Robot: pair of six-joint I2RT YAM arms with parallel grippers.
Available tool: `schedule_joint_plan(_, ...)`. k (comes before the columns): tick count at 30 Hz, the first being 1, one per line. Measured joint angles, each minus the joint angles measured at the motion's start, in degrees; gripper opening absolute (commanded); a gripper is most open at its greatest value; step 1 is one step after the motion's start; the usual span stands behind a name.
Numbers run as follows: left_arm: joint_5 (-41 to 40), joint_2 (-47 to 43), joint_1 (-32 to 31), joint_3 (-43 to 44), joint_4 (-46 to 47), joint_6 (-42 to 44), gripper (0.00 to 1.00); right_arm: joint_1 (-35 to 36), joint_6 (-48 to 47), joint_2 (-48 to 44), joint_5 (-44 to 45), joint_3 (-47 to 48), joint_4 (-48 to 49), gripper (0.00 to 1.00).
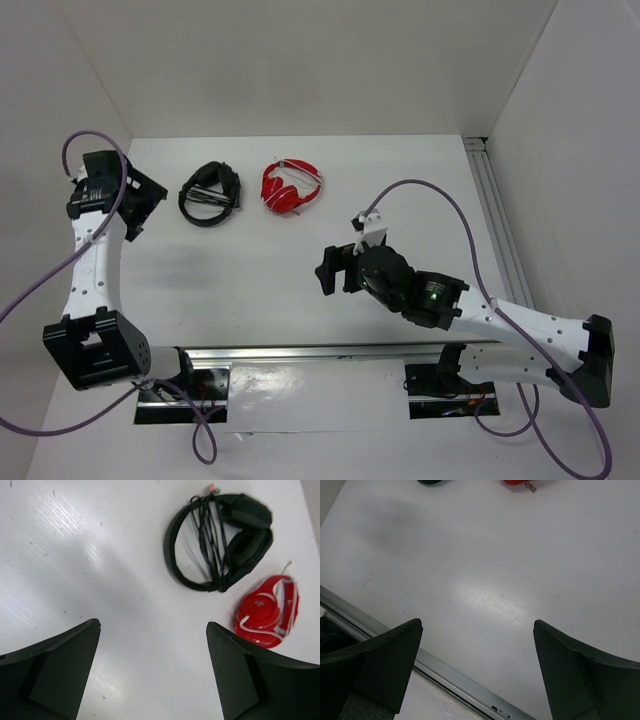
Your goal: Wrap the headphones
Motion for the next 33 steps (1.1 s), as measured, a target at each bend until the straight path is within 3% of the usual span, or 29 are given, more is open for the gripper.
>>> schedule_joint_plan(5, 10.4, -2.62, 1.75, -11.8, 3.45, 5.07, 1.0, 0.68, 0.5, -1.57, -0.7, 1.62, -4.79, 0.99)
schedule_joint_plan(7, 14.34, -7.87, 0.52, -18.32, 2.75, 7.67, 1.0, 0.79, 0.83, -3.28, -0.09, 2.75, -8.15, 0.99)
schedule_joint_plan(10, 18.88, -22.71, -2.73, -22.58, -0.35, 10.82, 1.0, 0.87, 1.88, -5.11, 1.77, 7.41, -14.1, 0.99)
schedule_joint_plan(14, 23.91, -44.65, -4.17, -21.11, -1.7, 14.29, 1.0, 0.87, 3.58, -9.86, 2.93, 10.64, -19.15, 0.99)
schedule_joint_plan(21, 27.21, -68.48, -4.31, -24.09, -6.95, 16.06, 1.0, 0.87, 7.74, -27.34, 0.66, 6.01, -24.98, 0.99)
schedule_joint_plan(26, 24.04, -71.97, -4.66, -29.9, -10.88, 16.39, 1.0, 0.87, 9.92, -35.36, -1.16, 4.63, -28.44, 0.99)
schedule_joint_plan(33, 23.28, -70.99, -4.63, -32.39, -13.68, 16.74, 1.0, 0.87, 10.71, -35.26, -2.64, 3.43, -29.18, 0.99)
